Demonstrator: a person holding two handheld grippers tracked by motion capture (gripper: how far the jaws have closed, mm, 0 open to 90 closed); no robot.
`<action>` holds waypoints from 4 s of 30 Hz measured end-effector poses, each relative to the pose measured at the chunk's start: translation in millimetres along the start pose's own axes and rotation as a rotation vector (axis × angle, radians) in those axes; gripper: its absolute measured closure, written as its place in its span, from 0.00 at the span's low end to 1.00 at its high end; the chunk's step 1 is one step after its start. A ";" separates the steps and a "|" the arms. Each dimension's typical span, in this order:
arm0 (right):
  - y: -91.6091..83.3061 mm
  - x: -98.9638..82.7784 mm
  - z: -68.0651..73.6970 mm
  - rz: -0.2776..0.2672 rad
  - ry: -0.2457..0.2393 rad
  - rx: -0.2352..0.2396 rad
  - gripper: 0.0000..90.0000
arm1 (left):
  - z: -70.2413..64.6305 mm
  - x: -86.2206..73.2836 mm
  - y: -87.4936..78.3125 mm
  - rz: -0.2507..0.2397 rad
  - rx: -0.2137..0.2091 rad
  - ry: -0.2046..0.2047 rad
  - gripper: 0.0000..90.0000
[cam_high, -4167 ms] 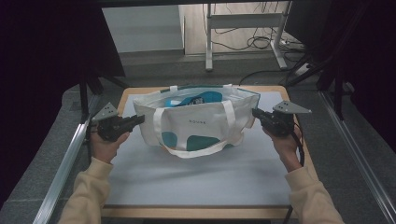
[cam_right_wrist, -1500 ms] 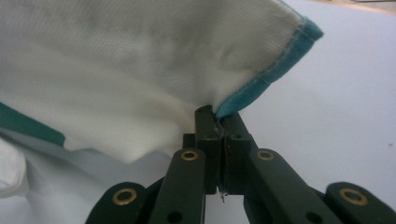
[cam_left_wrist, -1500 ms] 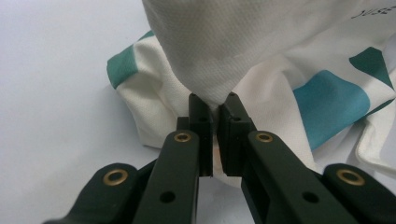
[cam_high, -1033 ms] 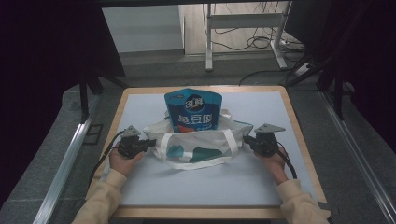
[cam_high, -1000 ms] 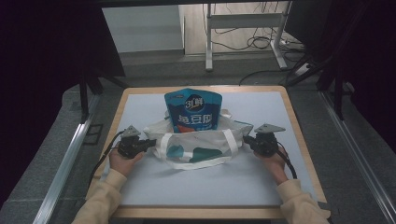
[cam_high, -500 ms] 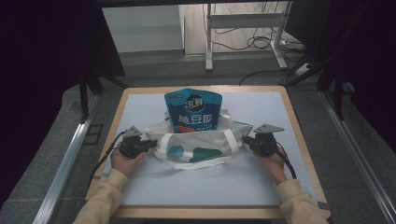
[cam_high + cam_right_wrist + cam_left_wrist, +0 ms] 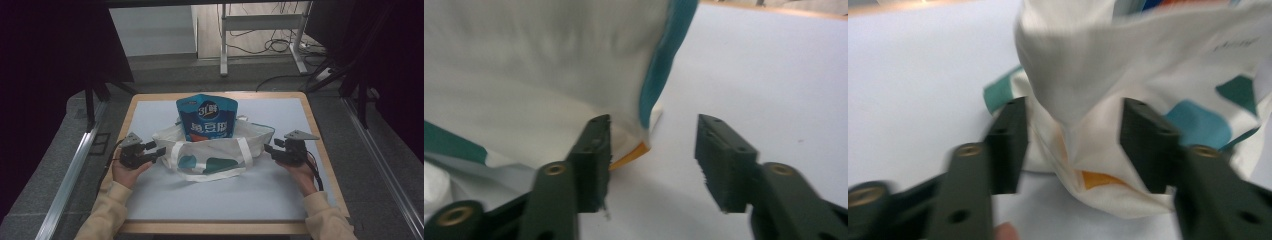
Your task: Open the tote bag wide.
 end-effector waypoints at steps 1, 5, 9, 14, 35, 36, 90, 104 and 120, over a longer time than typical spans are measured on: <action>-3.0 1.6 0.1 -0.010 0.003 -0.003 0.48 | -1.1 3.2 -5.0 -0.018 0.002 0.002 0.42; -21.2 10.3 1.6 -0.057 0.018 -0.004 0.45 | -7.3 14.2 -29.9 -0.074 0.009 0.013 0.45; -37.6 18.3 3.6 -0.093 0.024 0.001 0.51 | -13.8 20.0 -43.5 -0.081 -0.013 0.005 0.66; -54.5 30.6 11.0 -0.132 0.005 0.009 0.80 | -21.4 29.3 -45.9 -0.053 -0.031 0.008 1.00; -46.1 84.2 62.8 -0.126 -0.131 0.105 0.99 | -39.9 79.2 -17.2 0.002 -0.053 0.082 1.00; -46.1 84.2 62.8 -0.126 -0.131 0.105 0.99 | -40.3 80.7 -14.2 0.011 -0.054 0.084 1.00; 14.7 13.2 125.6 0.127 -0.267 0.270 0.99 | -10.6 69.2 62.8 0.222 0.004 0.046 1.00; 29.2 -24.5 132.5 0.201 -0.290 0.287 0.99 | -3.9 73.1 74.9 0.219 -0.005 0.004 1.00; 4.1 13.5 121.9 0.080 -0.247 0.252 0.99 | -25.4 82.7 31.5 0.127 -0.044 0.070 1.00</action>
Point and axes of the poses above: each handheld gripper's, and its own axes: y roughly forward along the jaws, x roughly out of its top, z roughly to its left, the point moved 10 cm from there along y, roughly forward along the jaws, and after that the axes turned 9 degrees about z, right-handed, at the moved point
